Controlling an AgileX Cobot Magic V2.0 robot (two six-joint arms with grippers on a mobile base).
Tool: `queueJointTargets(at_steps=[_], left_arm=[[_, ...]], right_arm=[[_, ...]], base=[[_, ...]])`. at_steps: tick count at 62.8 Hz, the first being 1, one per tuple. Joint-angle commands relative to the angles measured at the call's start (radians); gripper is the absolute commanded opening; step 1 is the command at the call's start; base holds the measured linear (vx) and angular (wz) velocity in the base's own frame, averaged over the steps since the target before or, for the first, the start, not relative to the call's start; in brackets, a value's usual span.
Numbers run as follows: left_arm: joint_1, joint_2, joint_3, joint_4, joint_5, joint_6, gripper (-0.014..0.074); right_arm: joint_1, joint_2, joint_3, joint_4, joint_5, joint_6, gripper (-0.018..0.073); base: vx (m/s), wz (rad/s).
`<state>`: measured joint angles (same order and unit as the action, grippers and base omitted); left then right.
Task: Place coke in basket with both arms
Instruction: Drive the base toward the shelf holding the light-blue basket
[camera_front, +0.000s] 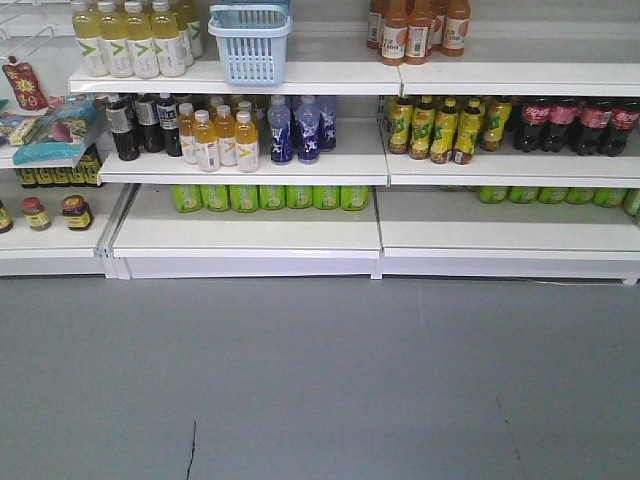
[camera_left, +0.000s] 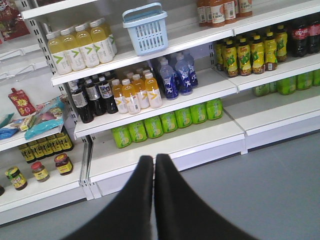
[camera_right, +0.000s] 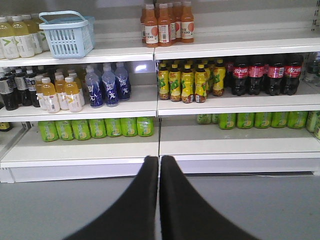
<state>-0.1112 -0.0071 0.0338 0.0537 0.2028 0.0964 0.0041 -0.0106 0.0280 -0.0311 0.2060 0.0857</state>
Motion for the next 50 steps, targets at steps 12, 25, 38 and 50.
queueJointTargets(at_steps=[12,25,38,50], left_arm=[[-0.003,-0.020,-0.001,-0.011,-0.072,-0.010,-0.0006],[-0.003,-0.020,-0.001,-0.011,-0.072,-0.010,-0.0006],[-0.003,-0.020,-0.001,-0.011,-0.072,-0.010,-0.0006],[-0.003,-0.020,-0.001,-0.011,-0.072,-0.010,-0.0006]], right_arm=[[-0.004,-0.018,0.009,-0.010,-0.072,-0.008,-0.0005],[-0.004,-0.018,0.009,-0.010,-0.072,-0.008,-0.0005],[-0.004,-0.018,0.009,-0.010,-0.072,-0.008,-0.0005],[-0.004,-0.018,0.009,-0.010,-0.072,-0.008,-0.0005]], base=[[0.00,0.00],[0.00,0.00],[0.00,0.00],[0.00,0.00]])
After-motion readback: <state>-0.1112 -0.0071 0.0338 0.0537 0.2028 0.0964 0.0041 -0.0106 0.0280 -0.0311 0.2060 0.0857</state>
